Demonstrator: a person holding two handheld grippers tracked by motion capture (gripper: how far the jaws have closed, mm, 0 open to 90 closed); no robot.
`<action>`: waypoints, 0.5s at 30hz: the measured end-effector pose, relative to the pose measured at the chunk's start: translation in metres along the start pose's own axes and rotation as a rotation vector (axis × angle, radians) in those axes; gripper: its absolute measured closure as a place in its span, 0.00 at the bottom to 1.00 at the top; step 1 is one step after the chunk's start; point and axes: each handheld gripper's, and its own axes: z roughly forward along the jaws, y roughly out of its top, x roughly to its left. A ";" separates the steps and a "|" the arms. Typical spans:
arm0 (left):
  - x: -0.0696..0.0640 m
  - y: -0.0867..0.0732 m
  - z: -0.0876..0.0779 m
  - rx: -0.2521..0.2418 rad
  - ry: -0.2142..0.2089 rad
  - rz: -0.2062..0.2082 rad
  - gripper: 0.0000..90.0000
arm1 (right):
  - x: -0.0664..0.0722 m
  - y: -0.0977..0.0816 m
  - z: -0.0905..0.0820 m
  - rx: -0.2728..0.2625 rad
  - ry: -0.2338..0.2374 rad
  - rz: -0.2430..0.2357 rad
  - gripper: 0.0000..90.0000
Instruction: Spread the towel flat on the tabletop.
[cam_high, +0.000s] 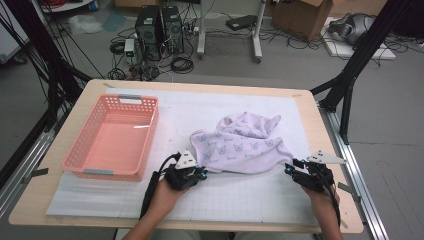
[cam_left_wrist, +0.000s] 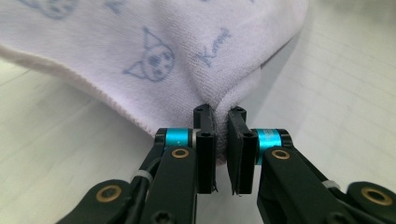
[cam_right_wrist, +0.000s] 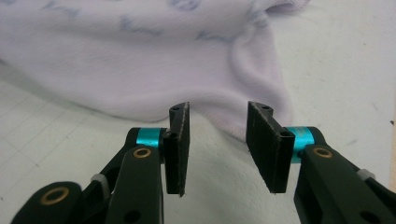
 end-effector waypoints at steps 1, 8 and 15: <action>0.003 -0.003 -0.013 -0.014 0.001 -0.011 0.92 | 0.004 0.002 0.003 0.001 0.005 -0.012 0.66; 0.006 -0.016 -0.030 -0.018 -0.007 -0.036 0.92 | 0.025 0.008 0.031 0.111 0.034 -0.087 0.66; 0.006 -0.019 -0.029 -0.026 -0.029 -0.057 0.92 | 0.021 0.004 0.026 0.138 0.075 -0.080 0.97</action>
